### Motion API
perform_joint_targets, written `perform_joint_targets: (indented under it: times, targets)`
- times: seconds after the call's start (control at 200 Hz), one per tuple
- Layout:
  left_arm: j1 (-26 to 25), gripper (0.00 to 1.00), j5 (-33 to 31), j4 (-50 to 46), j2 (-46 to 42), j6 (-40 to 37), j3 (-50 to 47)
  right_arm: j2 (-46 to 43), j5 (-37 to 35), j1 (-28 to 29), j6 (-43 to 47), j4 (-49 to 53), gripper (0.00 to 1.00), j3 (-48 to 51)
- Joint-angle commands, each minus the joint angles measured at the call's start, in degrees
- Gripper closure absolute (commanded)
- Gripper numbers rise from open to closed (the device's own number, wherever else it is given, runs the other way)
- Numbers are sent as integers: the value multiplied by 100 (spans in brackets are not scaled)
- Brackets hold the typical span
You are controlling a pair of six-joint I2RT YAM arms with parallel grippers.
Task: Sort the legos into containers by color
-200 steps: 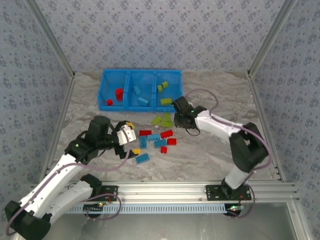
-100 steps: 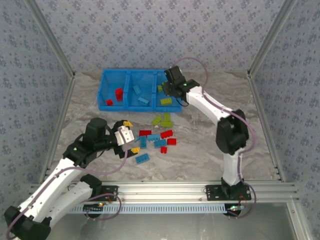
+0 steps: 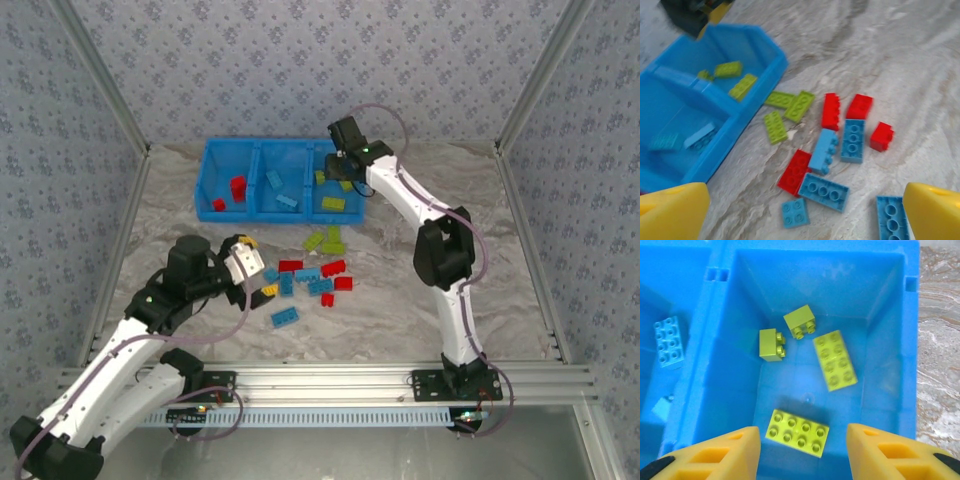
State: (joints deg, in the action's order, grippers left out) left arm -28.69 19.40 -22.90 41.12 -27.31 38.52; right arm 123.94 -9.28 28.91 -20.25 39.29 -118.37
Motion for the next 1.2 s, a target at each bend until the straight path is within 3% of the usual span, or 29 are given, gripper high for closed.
perform_joint_targets:
  times: [0.0,0.105,0.2,0.275,0.365,0.505,0.66,0.814,1.194]
  targets:
    - [67,1,-1011,155,176,1686,625,-1126,262,82,149,340,49,458]
    - [81,1,-1876,-561,590,3349,1140,-2307,712,295,304,321,46,1384]
    - [78,8,-2497,-1021,983,4994,1279,-3298,897,638,332,368,41,2255]
    - [66,13,-2424,-1198,1269,5785,1245,-3963,1037,1029,324,369,37,2924]
    - [8,13,-1976,-1090,1519,6121,1042,-4542,1197,1539,358,452,30,3553]
    - [-64,15,-1528,-1118,1980,5167,907,-4889,1049,2094,430,800,26,4003]
    - [-131,19,-1346,-2007,2888,3174,1360,-4813,881,2142,390,943,25,4156]
    - [-240,17,-1461,-2057,3686,1999,1595,-4710,864,2106,478,830,25,4138]
    - [-269,21,-1511,-654,4634,1567,1373,-4824,814,2066,513,984,24,4098]
